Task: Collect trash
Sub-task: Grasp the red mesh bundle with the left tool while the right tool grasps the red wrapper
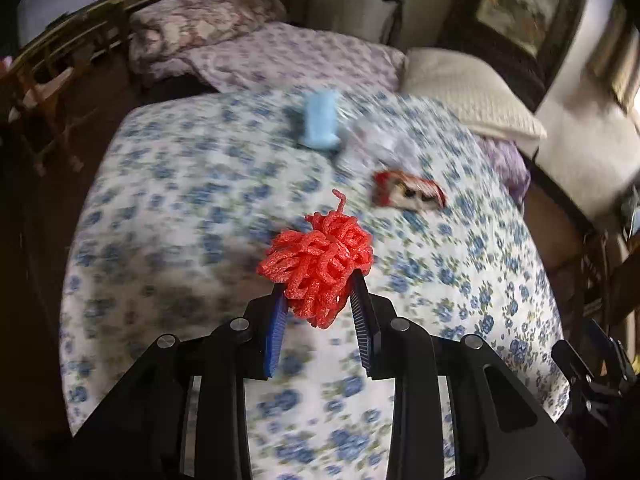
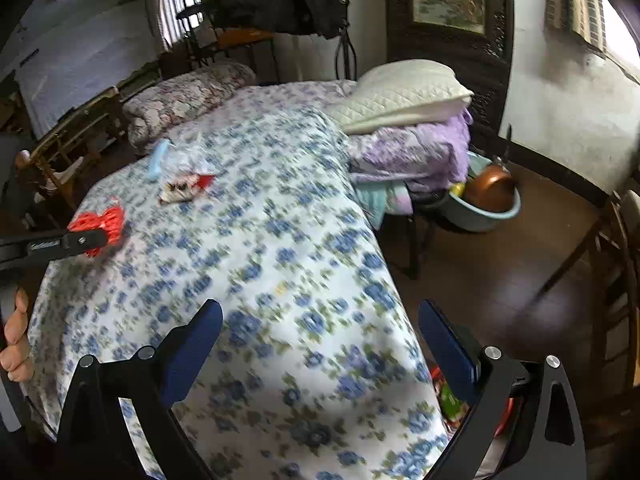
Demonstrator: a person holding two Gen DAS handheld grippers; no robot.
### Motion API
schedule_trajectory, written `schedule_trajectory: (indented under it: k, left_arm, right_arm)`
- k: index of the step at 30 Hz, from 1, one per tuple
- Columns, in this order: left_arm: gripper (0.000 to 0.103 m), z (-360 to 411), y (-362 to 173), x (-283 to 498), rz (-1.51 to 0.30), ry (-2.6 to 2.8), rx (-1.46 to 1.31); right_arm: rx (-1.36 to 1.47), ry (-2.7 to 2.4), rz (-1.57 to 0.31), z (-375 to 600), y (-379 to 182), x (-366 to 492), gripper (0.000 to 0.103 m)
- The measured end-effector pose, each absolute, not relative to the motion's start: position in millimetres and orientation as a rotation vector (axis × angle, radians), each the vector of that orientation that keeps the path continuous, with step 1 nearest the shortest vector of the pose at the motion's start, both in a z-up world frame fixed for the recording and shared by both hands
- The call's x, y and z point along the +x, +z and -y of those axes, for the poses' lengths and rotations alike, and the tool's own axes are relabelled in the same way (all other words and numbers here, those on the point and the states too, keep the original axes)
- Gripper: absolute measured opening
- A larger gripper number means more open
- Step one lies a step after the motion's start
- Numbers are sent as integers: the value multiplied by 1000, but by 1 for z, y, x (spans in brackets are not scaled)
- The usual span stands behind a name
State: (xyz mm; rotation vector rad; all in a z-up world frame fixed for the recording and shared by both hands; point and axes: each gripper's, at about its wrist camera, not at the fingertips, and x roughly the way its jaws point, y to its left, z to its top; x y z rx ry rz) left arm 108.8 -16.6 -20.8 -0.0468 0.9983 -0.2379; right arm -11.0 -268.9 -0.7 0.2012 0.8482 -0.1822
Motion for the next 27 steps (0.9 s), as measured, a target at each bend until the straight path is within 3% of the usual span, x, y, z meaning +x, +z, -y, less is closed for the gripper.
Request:
schedule_trajectory:
  k: [8, 23, 27]
  left_arm:
    - [32, -34, -14, 117, -990, -154, -151]
    - [32, -32, -33, 135, -1045, -151, -146]
    - [32, -31, -36, 136, -1051, -146, -140]
  right_arm:
    - [152, -31, -925, 233, 5, 67, 96]
    - [94, 0, -1009, 179, -20, 172, 96]
    - [78, -15, -1032, 174, -26, 188, 91]
